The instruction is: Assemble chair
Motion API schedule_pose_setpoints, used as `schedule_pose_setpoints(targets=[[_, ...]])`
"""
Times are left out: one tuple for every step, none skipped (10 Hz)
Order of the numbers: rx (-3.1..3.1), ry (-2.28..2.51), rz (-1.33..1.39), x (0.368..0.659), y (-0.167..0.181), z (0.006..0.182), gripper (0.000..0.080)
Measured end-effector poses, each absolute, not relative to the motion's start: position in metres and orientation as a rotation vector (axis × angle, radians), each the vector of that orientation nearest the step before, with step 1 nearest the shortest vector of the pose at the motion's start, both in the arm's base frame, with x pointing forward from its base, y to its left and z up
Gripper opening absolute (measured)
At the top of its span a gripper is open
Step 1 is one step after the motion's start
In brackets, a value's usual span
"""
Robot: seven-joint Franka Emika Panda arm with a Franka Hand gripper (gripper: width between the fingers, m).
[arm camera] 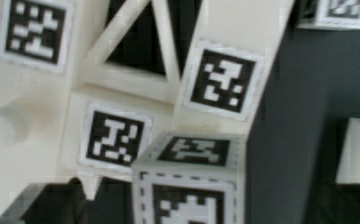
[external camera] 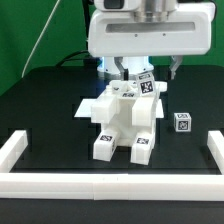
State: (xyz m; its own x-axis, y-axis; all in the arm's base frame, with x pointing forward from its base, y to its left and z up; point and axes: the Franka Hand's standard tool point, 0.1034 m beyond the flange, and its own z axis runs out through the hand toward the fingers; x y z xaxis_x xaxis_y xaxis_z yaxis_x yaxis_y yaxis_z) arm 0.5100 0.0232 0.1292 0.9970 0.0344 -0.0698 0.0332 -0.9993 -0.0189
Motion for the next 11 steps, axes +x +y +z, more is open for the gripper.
schedule_pose_setpoints(targets=[[-3.108, -0.019, 0.102, 0.512, 0.017, 0.131, 0.0649], [-3.112, -0.015, 0.095, 0.512, 0.016, 0.128, 0.0649], [-3.112, -0.006, 0.104, 0.511, 0.016, 0.124, 0.0649], [-3.119, 0.001, 0.079, 0.513, 0.019, 0.122, 0.0649], [-3.122, -0.003, 0.065, 0.513, 0.020, 0.121, 0.0649], [-3.122, 0.010, 0.066, 0.512, 0.019, 0.121, 0.0629], [-3.123, 0.049, 0.067, 0.512, 0.019, 0.121, 0.0476], [-3.123, 0.062, 0.067, 0.512, 0.019, 0.121, 0.0476], [-3.122, 0.109, 0.062, 0.514, 0.019, 0.121, 0.0285], [-3.118, 0.203, 0.060, 0.514, 0.020, 0.122, 0.0285], [-3.108, 0.340, 0.061, 0.514, 0.020, 0.122, 0.0285]])
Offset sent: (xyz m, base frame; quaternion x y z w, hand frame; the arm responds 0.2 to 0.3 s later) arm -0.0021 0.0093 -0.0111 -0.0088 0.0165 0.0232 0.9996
